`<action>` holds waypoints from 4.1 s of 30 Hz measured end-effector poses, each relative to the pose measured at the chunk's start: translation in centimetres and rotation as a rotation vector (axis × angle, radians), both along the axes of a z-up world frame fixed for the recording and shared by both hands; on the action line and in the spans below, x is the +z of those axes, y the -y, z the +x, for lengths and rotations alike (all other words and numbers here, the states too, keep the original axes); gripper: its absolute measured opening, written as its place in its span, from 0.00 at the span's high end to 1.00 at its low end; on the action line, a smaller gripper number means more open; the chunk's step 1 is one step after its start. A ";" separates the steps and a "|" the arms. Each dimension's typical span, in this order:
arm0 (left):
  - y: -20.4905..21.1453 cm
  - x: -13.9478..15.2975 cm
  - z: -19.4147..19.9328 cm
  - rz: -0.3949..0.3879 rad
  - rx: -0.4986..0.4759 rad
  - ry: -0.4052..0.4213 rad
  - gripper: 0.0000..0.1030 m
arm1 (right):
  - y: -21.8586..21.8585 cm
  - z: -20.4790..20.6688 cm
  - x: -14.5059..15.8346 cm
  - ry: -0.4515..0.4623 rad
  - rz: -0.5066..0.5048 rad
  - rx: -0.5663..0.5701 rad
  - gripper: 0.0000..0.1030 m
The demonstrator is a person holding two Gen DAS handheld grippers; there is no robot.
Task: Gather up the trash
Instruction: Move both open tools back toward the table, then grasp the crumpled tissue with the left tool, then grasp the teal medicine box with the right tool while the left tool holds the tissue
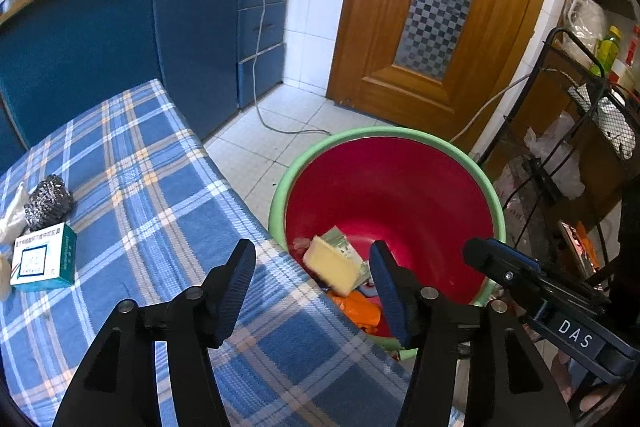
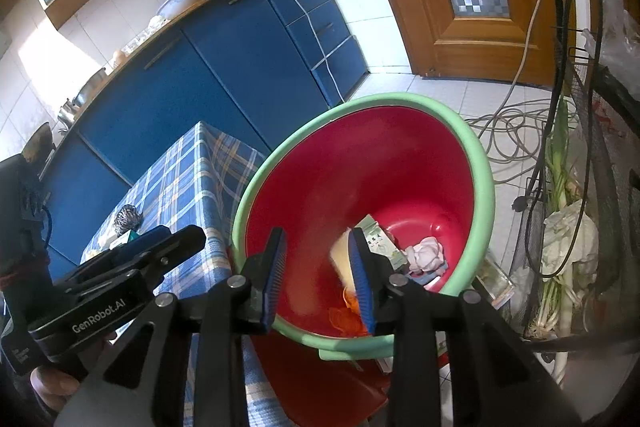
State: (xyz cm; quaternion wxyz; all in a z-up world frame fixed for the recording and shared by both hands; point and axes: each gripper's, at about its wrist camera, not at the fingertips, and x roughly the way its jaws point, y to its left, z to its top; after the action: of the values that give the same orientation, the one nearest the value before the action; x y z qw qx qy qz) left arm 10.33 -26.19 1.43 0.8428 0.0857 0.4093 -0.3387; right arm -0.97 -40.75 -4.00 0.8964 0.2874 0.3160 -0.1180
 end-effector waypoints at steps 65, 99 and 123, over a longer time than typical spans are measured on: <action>-26.7 -1.4 11.5 0.034 0.622 0.007 0.41 | -14.8 10.2 1.9 -0.046 -0.140 0.320 0.28; -31.5 0.0 7.4 -0.122 0.693 0.027 0.74 | -21.5 21.3 0.0 -0.104 -0.411 0.434 0.21; -33.7 -0.4 5.2 -0.123 0.740 0.017 0.74 | -29.0 19.1 -1.2 -0.071 -0.357 0.768 0.21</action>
State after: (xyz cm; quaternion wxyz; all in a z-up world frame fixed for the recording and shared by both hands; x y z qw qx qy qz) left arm 15.51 7.50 1.07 0.9152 -0.1158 0.3844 -0.0342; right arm 18.17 -11.71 -5.24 0.8996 -0.0151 0.4053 0.1618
